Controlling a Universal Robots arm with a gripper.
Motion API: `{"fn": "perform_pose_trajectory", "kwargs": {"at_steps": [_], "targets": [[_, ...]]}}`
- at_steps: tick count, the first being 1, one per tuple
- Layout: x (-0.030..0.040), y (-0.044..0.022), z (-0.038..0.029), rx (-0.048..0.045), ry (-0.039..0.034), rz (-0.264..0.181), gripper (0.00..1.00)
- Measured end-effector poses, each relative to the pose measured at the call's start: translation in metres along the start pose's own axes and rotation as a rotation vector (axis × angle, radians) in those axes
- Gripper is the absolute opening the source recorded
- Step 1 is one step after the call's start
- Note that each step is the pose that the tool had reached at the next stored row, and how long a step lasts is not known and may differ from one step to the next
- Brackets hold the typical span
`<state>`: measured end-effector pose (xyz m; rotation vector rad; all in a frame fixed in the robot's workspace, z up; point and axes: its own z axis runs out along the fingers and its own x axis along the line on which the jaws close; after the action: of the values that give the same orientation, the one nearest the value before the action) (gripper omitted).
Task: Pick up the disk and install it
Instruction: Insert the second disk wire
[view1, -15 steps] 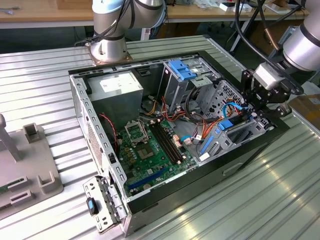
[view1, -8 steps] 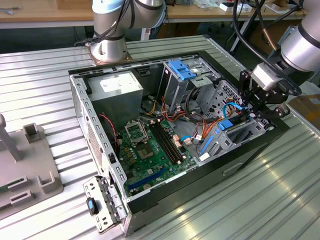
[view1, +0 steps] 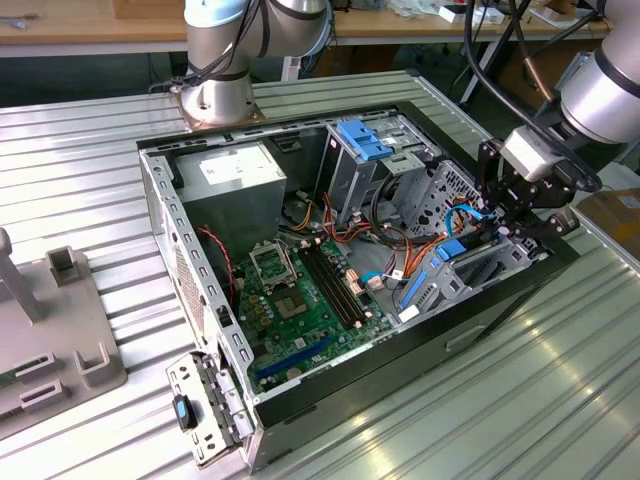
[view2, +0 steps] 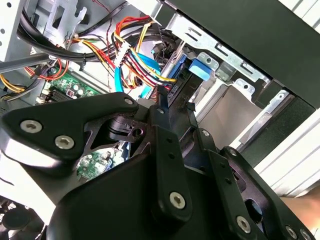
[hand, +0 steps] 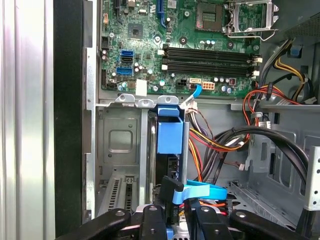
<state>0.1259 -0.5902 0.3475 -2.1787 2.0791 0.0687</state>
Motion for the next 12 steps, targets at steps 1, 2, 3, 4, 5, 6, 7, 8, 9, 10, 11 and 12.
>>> {"fn": "perform_pose_trajectory", "kwargs": {"at_steps": [1, 2, 3, 4, 5, 6, 7, 8, 9, 10, 11, 12], "targets": [[0.0, 0.0001, 0.0, 0.0, 0.0, 0.0, 0.3], [0.0, 0.0001, 0.0, 0.0, 0.0, 0.0, 0.3], [-0.0001, 0.0001, -0.0005, 0.0, 0.0002, 0.0, 0.3], [-0.0002, 0.0, -0.0014, 0.0, 0.0003, 0.0, 0.3], [-0.0004, -0.0001, -0.003, 0.0, 0.0001, 0.0, 0.3], [-0.0006, -0.0002, -0.0046, 0.0, 0.0, 0.0, 0.3], [-0.001, -0.0004, -0.0075, 0.0, -0.0001, 0.0, 0.3], [-0.0011, -0.0005, -0.0092, 0.0, 0.0, 0.0, 0.3], [-0.0015, -0.0007, -0.0121, 0.0, 0.0, 0.0, 0.3], [-0.0019, -0.0012, -0.0155, 0.0, 0.0, 0.0, 0.3], [-0.0021, -0.0016, -0.0175, -0.0004, -0.0002, 0.0, 0.3], [-0.0024, -0.0018, -0.0199, -0.0007, 0.0, 0.0, 0.3]]}}
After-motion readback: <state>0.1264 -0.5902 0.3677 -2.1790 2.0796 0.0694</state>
